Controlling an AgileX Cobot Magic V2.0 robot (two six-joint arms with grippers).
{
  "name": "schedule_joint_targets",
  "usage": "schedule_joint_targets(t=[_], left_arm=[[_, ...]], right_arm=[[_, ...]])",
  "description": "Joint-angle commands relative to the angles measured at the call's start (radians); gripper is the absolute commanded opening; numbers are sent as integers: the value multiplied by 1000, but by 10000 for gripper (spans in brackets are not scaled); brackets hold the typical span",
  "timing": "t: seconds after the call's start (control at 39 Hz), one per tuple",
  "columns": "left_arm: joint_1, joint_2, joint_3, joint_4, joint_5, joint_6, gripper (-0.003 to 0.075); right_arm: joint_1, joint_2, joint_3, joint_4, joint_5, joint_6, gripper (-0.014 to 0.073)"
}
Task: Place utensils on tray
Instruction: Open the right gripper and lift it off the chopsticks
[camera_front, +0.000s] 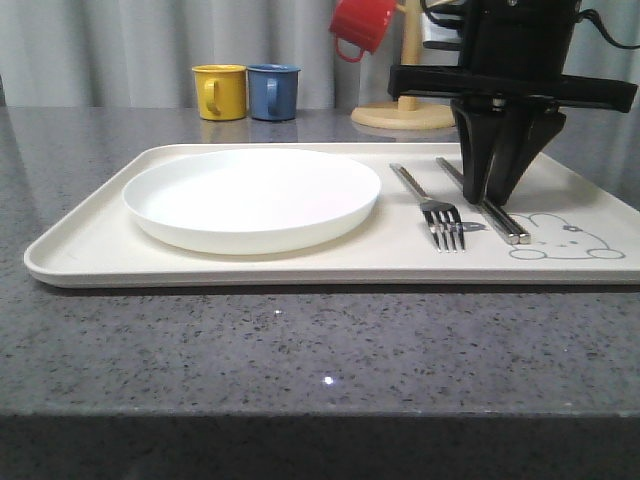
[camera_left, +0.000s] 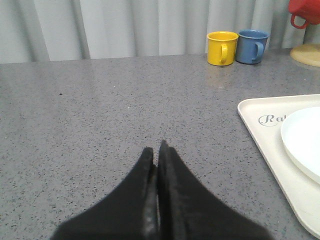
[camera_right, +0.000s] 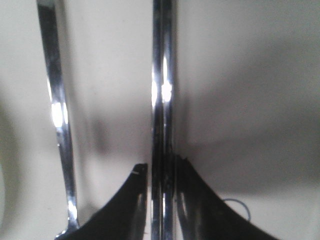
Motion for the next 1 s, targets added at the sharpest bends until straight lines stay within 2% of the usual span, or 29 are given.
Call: schedule_joint_targets(t=[0.0, 0.21, 0.41, 0.82, 0.97], left_arm=[[-5, 10, -29, -3, -81, -1, -18], [-5, 10, -29, -3, -81, -1, -18], [-5, 10, -29, -3, -81, -1, -18], [-5, 10, -29, -3, -81, -1, -18], [-5, 10, -29, -3, -81, -1, -18]], right_arm=[[-4, -70, -32, -10, 107, -2, 256], [-15, -118, -68, -26, 107, -5, 300], [-62, -170, -153, -74, 108, -100, 300], [-360, -227, -155, -87, 110, -334, 300], [-462, -226, -105, -112, 109, -398, 300]])
